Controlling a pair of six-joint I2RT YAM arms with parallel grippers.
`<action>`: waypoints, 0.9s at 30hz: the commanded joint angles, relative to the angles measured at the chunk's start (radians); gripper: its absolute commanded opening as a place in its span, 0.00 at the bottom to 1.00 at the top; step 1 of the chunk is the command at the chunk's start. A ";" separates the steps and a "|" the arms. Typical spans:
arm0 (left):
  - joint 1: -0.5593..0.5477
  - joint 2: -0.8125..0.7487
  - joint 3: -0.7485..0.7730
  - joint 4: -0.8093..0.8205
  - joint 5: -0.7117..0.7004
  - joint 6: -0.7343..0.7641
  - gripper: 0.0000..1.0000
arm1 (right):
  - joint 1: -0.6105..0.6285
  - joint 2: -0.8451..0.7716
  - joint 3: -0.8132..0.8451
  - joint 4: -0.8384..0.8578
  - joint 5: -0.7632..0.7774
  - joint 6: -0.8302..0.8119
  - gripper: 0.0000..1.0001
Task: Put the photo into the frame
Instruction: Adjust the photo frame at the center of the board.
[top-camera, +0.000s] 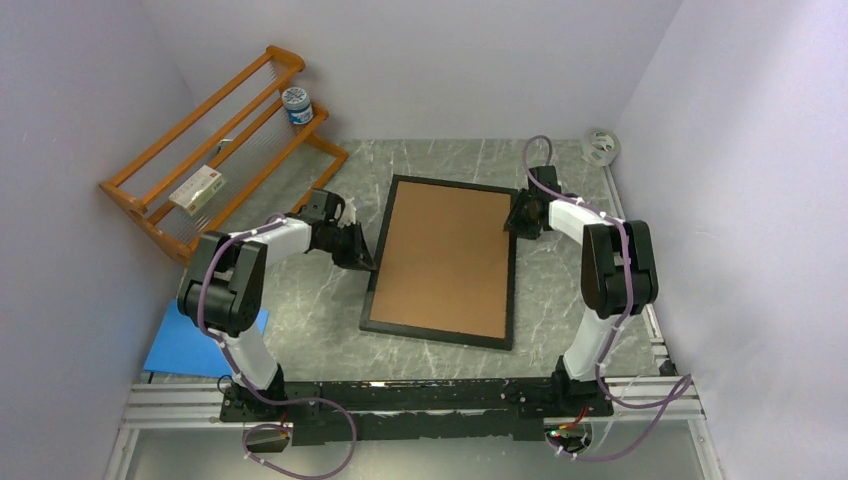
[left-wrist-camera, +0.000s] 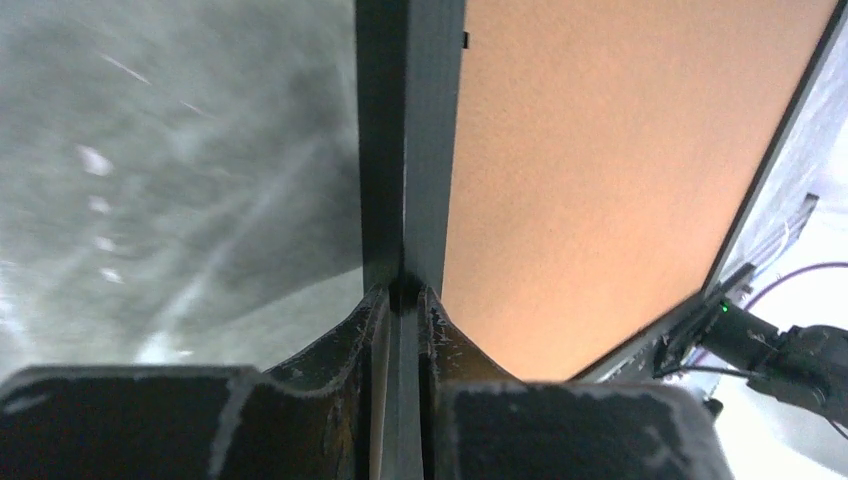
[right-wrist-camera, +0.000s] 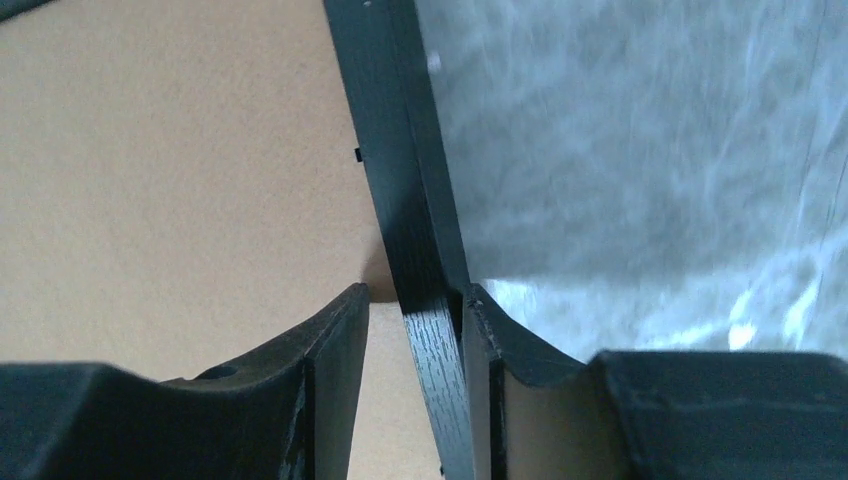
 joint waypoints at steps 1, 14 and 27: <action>-0.138 0.050 -0.125 -0.137 0.065 -0.059 0.18 | 0.031 0.075 0.095 0.106 -0.084 -0.062 0.38; -0.147 -0.164 -0.081 -0.179 -0.044 -0.116 0.41 | 0.025 -0.157 0.137 -0.050 0.085 0.082 0.66; 0.057 -0.112 0.098 -0.107 0.058 -0.203 0.64 | 0.321 -0.131 -0.079 0.433 -0.420 0.387 0.37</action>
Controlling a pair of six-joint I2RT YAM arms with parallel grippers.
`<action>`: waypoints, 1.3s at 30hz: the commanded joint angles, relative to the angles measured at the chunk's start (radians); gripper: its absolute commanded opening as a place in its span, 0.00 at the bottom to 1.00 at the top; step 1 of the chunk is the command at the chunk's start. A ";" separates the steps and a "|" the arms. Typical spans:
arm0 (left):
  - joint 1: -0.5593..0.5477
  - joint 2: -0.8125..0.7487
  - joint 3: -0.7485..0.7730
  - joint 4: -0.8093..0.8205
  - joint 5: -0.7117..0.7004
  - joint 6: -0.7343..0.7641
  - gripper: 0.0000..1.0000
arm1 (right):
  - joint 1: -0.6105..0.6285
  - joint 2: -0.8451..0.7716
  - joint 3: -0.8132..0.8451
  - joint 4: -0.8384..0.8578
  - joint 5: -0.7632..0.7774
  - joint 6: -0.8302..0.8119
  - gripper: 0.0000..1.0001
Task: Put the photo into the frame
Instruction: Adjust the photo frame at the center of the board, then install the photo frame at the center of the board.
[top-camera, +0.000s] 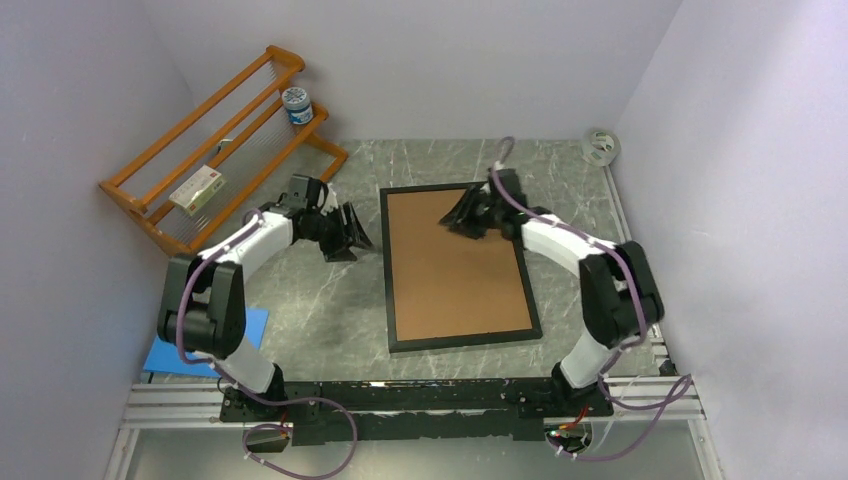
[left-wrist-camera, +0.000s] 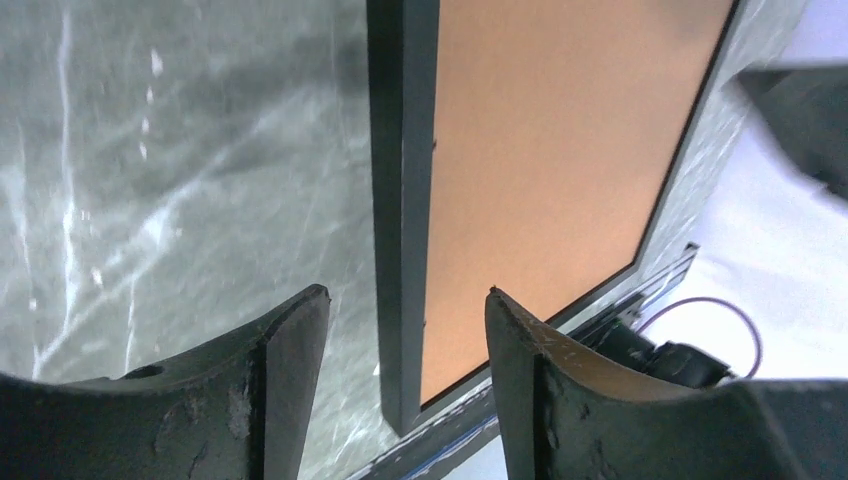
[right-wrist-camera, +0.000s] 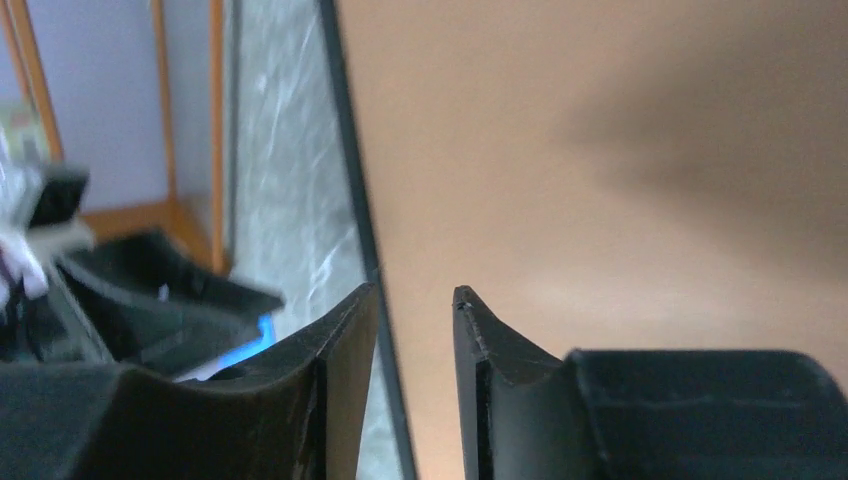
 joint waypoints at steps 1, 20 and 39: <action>0.024 0.124 0.110 0.048 0.083 -0.042 0.64 | 0.134 0.104 0.022 0.235 -0.196 0.138 0.34; 0.029 0.535 0.404 0.005 0.213 0.119 0.33 | 0.226 0.496 0.235 0.365 -0.454 0.095 0.00; 0.030 0.613 0.326 0.018 0.133 0.119 0.29 | 0.226 0.573 0.219 0.208 -0.419 -0.017 0.10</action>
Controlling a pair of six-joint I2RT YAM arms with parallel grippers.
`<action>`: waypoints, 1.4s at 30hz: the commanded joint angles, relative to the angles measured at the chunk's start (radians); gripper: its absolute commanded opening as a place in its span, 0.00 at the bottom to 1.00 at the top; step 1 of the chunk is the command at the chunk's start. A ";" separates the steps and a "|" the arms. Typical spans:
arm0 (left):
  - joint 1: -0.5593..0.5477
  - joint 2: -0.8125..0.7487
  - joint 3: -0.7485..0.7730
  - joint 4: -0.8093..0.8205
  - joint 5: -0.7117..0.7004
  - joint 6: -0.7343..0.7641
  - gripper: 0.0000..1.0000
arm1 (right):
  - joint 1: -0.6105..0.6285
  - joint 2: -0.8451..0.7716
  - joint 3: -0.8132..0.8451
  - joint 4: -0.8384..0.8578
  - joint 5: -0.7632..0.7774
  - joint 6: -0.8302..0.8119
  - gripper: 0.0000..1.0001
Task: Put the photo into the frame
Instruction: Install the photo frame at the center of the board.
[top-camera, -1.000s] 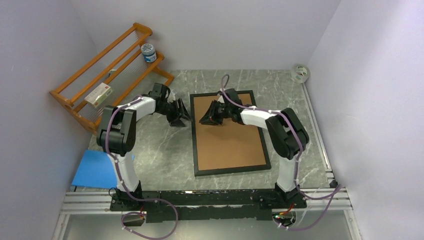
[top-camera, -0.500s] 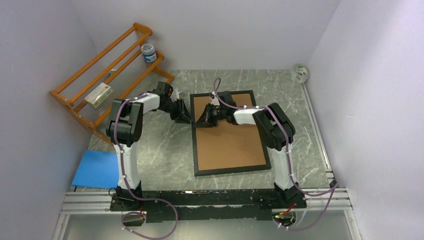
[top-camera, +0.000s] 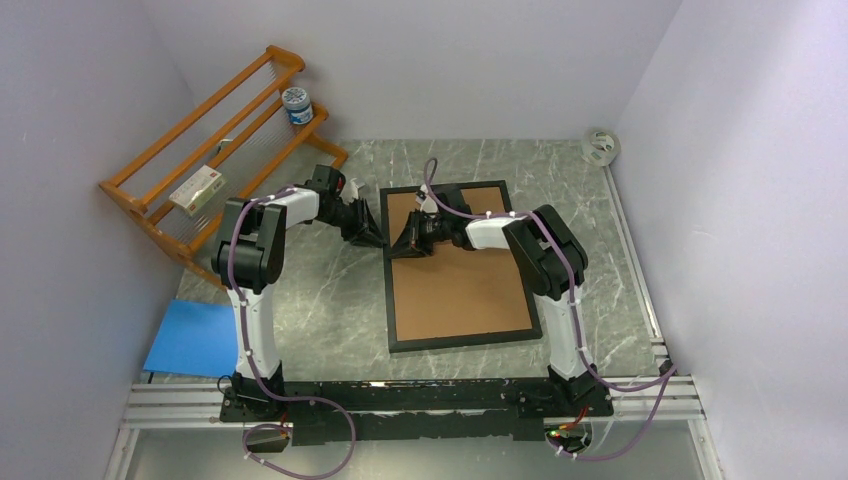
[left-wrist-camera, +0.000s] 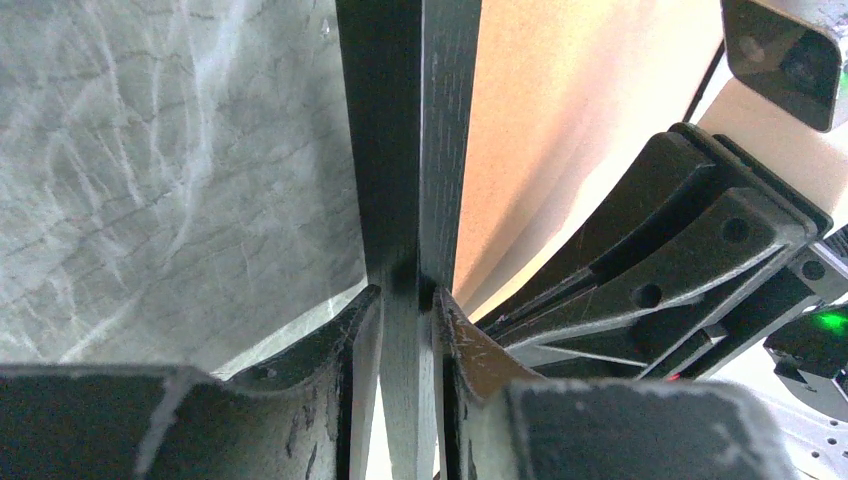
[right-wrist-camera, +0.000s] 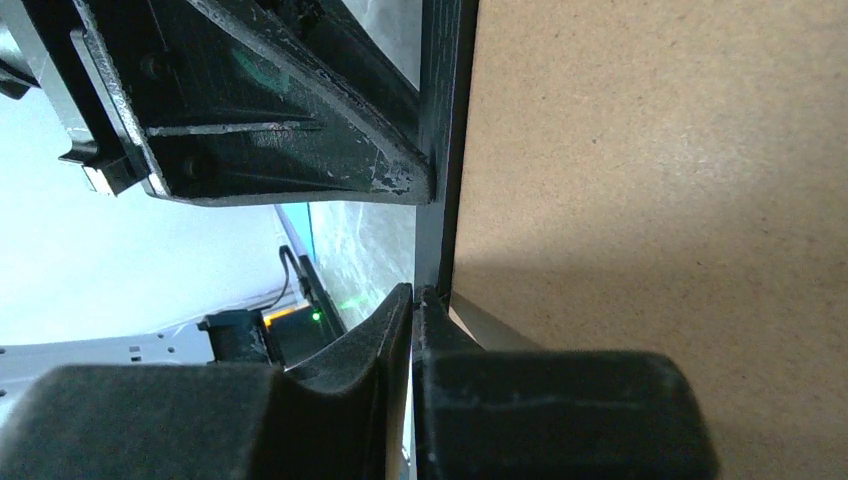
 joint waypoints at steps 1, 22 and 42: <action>-0.002 0.071 -0.040 -0.041 -0.108 0.041 0.29 | 0.001 0.030 0.008 -0.120 0.085 -0.088 0.11; -0.002 0.120 0.028 -0.169 -0.258 0.028 0.25 | -0.058 0.077 0.001 -0.383 0.263 -0.263 0.22; -0.001 0.020 -0.030 -0.053 -0.034 0.071 0.54 | 0.000 -0.251 -0.133 -0.210 0.009 -0.370 0.28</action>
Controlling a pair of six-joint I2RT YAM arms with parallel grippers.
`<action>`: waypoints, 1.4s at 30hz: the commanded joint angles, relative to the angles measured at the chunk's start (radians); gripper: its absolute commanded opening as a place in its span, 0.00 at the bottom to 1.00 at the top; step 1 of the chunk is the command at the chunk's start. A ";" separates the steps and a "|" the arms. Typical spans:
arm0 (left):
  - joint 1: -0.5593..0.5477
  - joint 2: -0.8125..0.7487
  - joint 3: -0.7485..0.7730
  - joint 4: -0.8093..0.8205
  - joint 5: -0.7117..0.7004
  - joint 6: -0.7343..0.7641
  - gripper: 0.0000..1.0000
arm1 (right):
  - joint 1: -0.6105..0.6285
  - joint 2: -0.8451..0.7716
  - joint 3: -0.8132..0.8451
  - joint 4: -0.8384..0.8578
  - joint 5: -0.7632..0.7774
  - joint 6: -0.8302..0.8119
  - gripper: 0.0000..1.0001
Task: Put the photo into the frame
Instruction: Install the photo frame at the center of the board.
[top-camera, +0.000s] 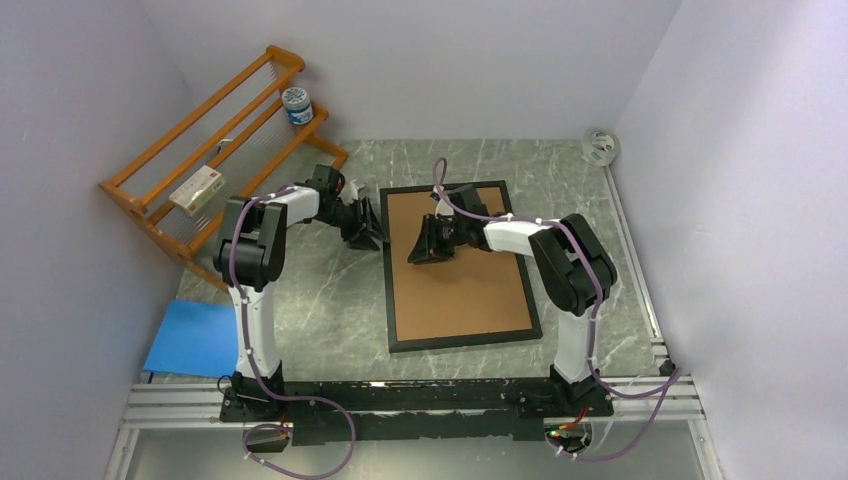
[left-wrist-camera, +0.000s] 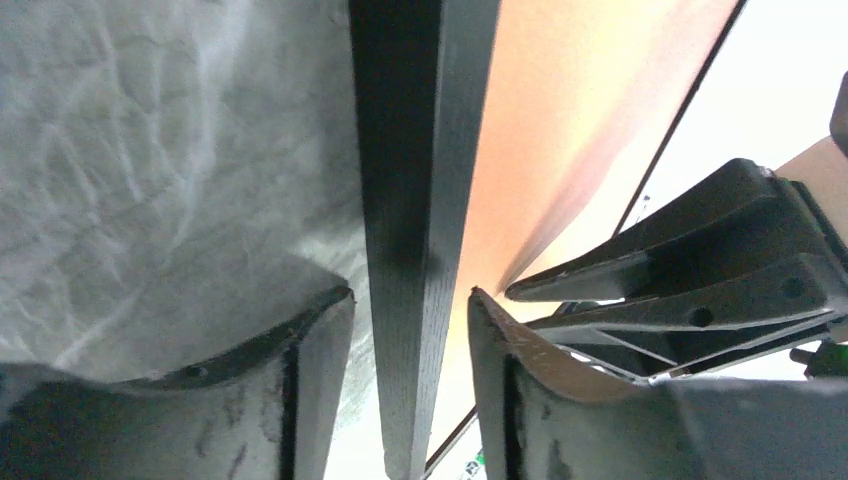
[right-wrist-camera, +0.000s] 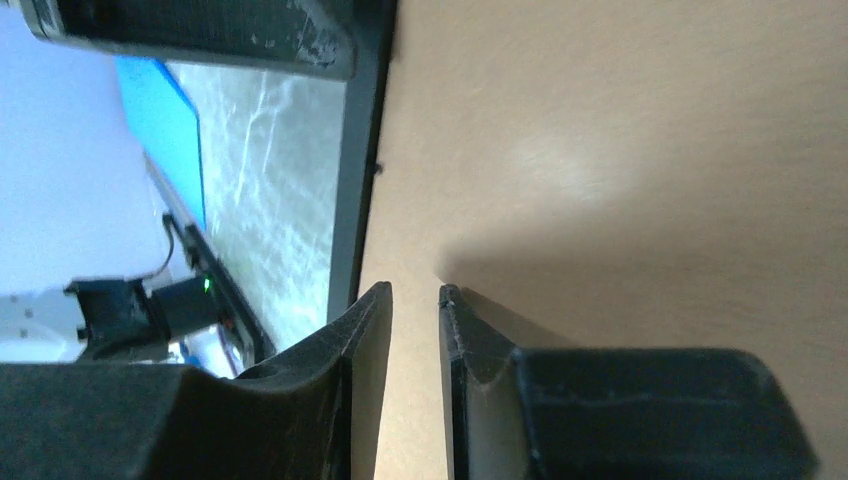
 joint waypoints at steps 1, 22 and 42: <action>-0.009 -0.024 -0.090 0.029 -0.035 0.071 0.57 | 0.042 -0.054 -0.016 0.004 -0.168 -0.080 0.28; -0.042 0.003 -0.186 -0.048 -0.314 0.037 0.20 | 0.167 0.090 0.044 -0.133 -0.235 -0.058 0.19; -0.047 0.033 -0.153 -0.129 -0.418 0.060 0.15 | 0.135 0.143 -0.036 -0.231 -0.093 -0.170 0.08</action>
